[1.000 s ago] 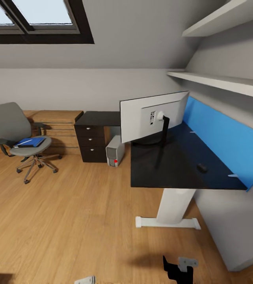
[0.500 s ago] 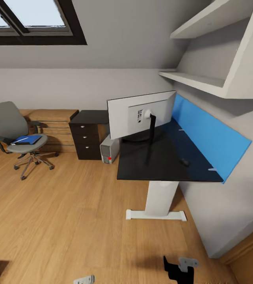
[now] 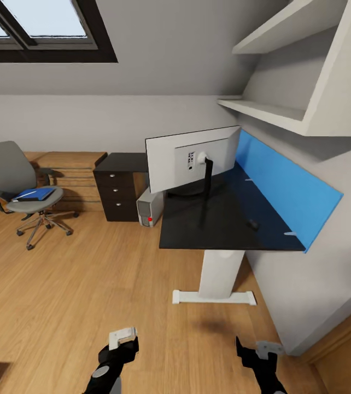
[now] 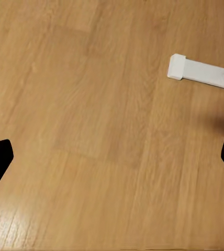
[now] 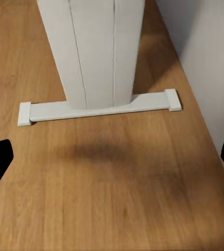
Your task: In the bedroom, organize the workspace by keeping the computer under the desk, ensuring the monitor is on the desk, placing the keyboard on the desk next to the monitor, placing the mouse on the desk next to the keyboard, moving the folder from the swivel chair onto the desk next to the mouse, stacking the notebook on top of the folder with the pen on top of the notebook, and positioning the swivel chair next to the desk.
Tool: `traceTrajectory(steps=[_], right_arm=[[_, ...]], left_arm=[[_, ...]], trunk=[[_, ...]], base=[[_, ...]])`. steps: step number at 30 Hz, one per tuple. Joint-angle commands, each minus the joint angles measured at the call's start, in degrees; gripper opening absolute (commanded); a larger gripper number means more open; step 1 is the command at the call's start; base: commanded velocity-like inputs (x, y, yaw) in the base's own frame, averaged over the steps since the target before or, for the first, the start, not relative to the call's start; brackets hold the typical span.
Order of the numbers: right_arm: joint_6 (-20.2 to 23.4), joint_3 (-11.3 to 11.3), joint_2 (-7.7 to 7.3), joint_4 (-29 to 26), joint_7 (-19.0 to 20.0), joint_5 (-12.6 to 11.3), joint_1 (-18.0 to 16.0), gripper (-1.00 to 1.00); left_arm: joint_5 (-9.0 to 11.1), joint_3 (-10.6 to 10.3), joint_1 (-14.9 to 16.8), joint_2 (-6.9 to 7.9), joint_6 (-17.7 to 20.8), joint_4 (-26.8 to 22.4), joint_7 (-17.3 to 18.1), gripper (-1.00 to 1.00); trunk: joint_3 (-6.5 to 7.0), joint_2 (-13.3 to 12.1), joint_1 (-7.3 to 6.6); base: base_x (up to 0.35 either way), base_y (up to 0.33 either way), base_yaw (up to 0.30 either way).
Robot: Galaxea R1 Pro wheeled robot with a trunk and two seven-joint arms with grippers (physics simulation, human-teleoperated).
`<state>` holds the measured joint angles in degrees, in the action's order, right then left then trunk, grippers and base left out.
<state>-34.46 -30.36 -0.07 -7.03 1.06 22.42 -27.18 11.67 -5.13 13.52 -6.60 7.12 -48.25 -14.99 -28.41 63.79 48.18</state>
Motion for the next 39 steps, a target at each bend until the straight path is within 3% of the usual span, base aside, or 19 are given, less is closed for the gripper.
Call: traceTrajectory(steps=[1,3,4,6,8,10,12,17,19,23,39], right_arm=[[1.4,-0.5,-0.03,-3.5,0.0,0.4,-0.1,1.00],[3.9,-0.5,-0.01,-7.6,-0.1,0.3,-0.2,1.00],[7.5,-0.5,0.04,-11.9,-0.1,0.3,-0.4,1.00],[11.7,-0.5,0.10,-16.4,-0.1,0.2,-0.7,1.00],[19.6,-0.5,0.17,-23.4,0.0,-0.5,-1.9,1.00],[30.8,-0.5,0.22,-30.4,0.2,-2.1,-4.5,1.00],[38.8,-0.4,0.22,-33.0,0.3,-3.5,-7.2,1.00],[50.8,-0.2,0.64,-34.7,0.6,-6.8,-11.1,1.00],[51.7,-0.1,1.72,-34.7,0.6,-7.3,-11.6,1.00],[50.6,0.1,2.28,-35.0,0.7,-7.1,-11.7,1.00],[49.2,0.0,2.40,-37.8,0.9,-6.9,-11.5,1.00]], left_arm=[[0.5,-0.2,0.0,0.03,4.4,-3.4,-0.5,1.00],[0.6,-0.1,0.0,0.02,8.2,-7.0,-0.5,1.00],[0.6,-0.1,0.0,0.00,11.4,-10.9,-0.5,1.00],[0.6,-0.1,0.0,-0.03,13.9,-14.7,-0.5,1.00],[0.7,-0.1,0.0,-0.09,16.4,-20.2,-0.6,1.00],[0.7,0.0,0.0,-0.11,18.6,-26.1,-0.6,1.00],[0.7,0.1,0.0,0.03,19.4,-29.7,-0.5,1.00],[0.6,0.2,0.0,1.05,19.9,-31.5,-0.5,1.00],[0.5,0.2,0.0,2.14,19.8,-30.6,-0.5,1.00],[0.5,0.1,0.0,3.43,19.7,-30.1,-0.5,1.00],[0.5,0.0,0.0,3.45,20.1,-29.6,-0.6,1.00]], trunk=[[-0.06,0.0,0.00],[-0.06,0.0,0.00],[-0.06,0.0,0.00],[-0.06,0.0,0.00],[-0.06,0.0,0.00],[-0.06,0.0,0.00],[-0.06,0.0,0.00],[-0.06,0.0,0.00],[-0.06,0.0,0.00],[-0.06,0.0,0.00],[-0.06,0.0,0.00]], base=[[0.000,0.000,0.000],[0.000,0.000,0.000],[0.000,0.000,0.000],[0.000,0.000,0.000],[0.000,0.000,0.000],[0.000,0.000,0.000],[0.000,0.000,0.000],[0.001,0.000,0.000],[0.108,0.000,0.000],[0.236,0.000,0.000],[0.313,-0.055,0.000]])
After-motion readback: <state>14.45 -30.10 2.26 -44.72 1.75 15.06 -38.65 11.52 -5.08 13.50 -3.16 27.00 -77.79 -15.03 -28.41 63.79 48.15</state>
